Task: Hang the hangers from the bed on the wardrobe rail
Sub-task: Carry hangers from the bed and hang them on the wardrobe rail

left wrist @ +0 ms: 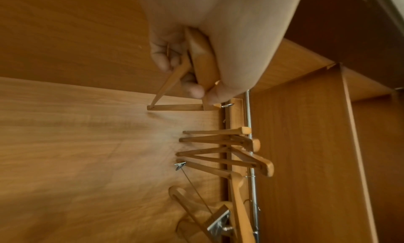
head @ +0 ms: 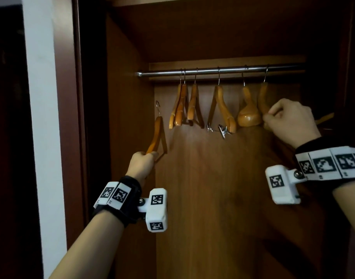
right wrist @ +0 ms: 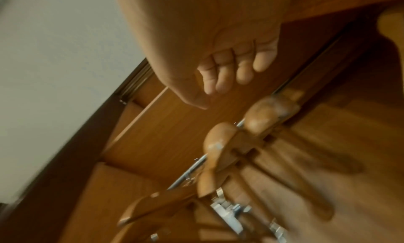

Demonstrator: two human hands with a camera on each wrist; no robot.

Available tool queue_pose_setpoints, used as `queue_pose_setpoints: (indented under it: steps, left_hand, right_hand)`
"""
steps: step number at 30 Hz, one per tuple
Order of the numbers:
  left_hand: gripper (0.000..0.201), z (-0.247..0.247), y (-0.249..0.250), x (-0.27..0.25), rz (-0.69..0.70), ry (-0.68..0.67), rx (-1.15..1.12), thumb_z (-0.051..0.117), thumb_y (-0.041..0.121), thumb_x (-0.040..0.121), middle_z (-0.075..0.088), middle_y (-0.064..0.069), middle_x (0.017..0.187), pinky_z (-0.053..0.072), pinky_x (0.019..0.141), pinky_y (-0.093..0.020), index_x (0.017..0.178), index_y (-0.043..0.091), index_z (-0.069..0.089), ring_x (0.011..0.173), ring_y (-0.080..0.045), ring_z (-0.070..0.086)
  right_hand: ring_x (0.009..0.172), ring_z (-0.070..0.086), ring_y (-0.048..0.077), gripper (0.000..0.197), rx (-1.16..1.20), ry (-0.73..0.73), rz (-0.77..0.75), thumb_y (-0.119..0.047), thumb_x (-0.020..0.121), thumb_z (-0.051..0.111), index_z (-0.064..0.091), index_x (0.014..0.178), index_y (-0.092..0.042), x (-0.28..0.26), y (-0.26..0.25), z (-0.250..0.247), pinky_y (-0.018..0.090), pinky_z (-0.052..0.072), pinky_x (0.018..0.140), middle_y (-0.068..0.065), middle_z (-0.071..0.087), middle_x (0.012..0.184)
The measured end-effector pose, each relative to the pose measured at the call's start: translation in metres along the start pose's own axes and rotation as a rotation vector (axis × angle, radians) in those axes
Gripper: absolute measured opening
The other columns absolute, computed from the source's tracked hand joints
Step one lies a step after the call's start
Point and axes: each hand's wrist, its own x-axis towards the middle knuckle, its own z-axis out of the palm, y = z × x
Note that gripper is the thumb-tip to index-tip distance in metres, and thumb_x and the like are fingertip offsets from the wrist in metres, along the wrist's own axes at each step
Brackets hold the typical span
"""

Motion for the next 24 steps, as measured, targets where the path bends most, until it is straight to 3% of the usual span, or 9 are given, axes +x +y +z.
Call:
queue_pose_setpoints:
  steps: [4, 8, 9, 12, 15, 18, 21, 24]
  left_hand:
    - [0.036, -0.007, 0.003, -0.005, 0.014, -0.003, -0.023, 0.055, 0.029, 0.091, 0.051, -0.002, 0.070, 0.032, 0.051, -0.026, 0.111, 0.000, 0.060, 0.056, -0.015, 0.043]
    - [0.019, -0.018, 0.020, -0.007, 0.066, 0.001, 0.005, 0.055, 0.026, 0.092, 0.052, -0.002, 0.065, 0.030, 0.048, -0.026, 0.082, 0.010, 0.058, 0.051, -0.014, 0.041]
    - [0.021, -0.021, 0.027, -0.007, 0.080, 0.003, 0.015, 0.055, 0.026, 0.092, 0.051, -0.002, 0.064, 0.029, 0.048, -0.026, 0.077, 0.011, 0.056, 0.050, -0.014, 0.040]
    - [0.024, -0.027, 0.048, 0.001, 0.113, 0.012, 0.054, 0.056, 0.026, 0.090, 0.051, -0.001, 0.061, 0.029, 0.046, -0.024, 0.070, 0.012, 0.056, 0.046, -0.014, 0.038]
    - [0.028, -0.029, 0.069, 0.014, 0.125, 0.031, 0.079, 0.058, 0.026, 0.087, 0.056, -0.004, 0.061, 0.032, 0.051, -0.025, 0.061, 0.013, 0.057, 0.049, -0.018, 0.043]
    - [0.025, -0.024, 0.085, 0.025, 0.127, 0.024, 0.089, 0.057, 0.024, 0.087, 0.059, -0.004, 0.062, 0.031, 0.049, -0.026, 0.064, 0.014, 0.056, 0.050, -0.017, 0.044]
    - [0.020, -0.015, 0.094, 0.033, 0.122, 0.014, 0.115, 0.057, 0.024, 0.089, 0.059, -0.001, 0.060, 0.030, 0.046, -0.025, 0.072, 0.013, 0.056, 0.047, -0.015, 0.044]
    - [0.017, -0.008, 0.098, 0.040, 0.128, 0.031, 0.116, 0.057, 0.024, 0.090, 0.058, 0.001, 0.059, 0.031, 0.046, -0.025, 0.078, 0.012, 0.057, 0.046, -0.013, 0.045]
  right_hand:
    - [0.078, 0.054, 0.020, 0.015, 0.043, -0.056, -0.056, -0.025, 0.088, 0.060, 0.061, 0.078, -0.014, -0.024, -0.019, -0.002, 0.027, 0.037, 0.071, 0.002, 0.059, 0.071]
    - [0.068, 0.054, 0.015, 0.024, 0.044, -0.171, -0.123, -0.026, 0.090, 0.060, 0.061, 0.069, -0.014, -0.041, -0.034, -0.003, 0.030, 0.041, 0.075, 0.000, 0.058, 0.065]
    - [0.064, 0.053, 0.012, 0.026, 0.032, -0.234, -0.130, -0.027, 0.090, 0.060, 0.062, 0.068, -0.014, -0.045, -0.037, -0.001, 0.028, 0.042, 0.071, -0.001, 0.058, 0.063]
    - [0.058, 0.053, 0.006, 0.028, 0.034, -0.403, -0.132, -0.028, 0.089, 0.062, 0.064, 0.066, -0.012, -0.059, -0.039, 0.008, 0.023, 0.039, 0.055, -0.005, 0.058, 0.057]
    - [0.055, 0.054, 0.005, 0.028, 0.024, -0.496, -0.118, -0.026, 0.090, 0.059, 0.065, 0.069, -0.009, -0.071, -0.033, 0.025, 0.024, 0.040, 0.058, -0.003, 0.061, 0.060]
    - [0.049, 0.052, 0.003, 0.030, 0.022, -0.551, -0.090, -0.023, 0.091, 0.056, 0.065, 0.071, -0.003, -0.072, -0.025, 0.044, 0.022, 0.041, 0.059, -0.001, 0.063, 0.061]
    - [0.035, 0.051, 0.001, 0.031, 0.045, -0.595, -0.042, -0.023, 0.093, 0.053, 0.067, 0.073, -0.003, -0.061, -0.021, 0.059, 0.014, 0.038, 0.047, 0.004, 0.068, 0.060]
    - [0.038, 0.051, 0.006, 0.029, 0.079, -0.649, 0.015, -0.021, 0.094, 0.051, 0.068, 0.082, -0.001, -0.046, -0.019, 0.069, 0.012, 0.038, 0.039, 0.005, 0.066, 0.062]
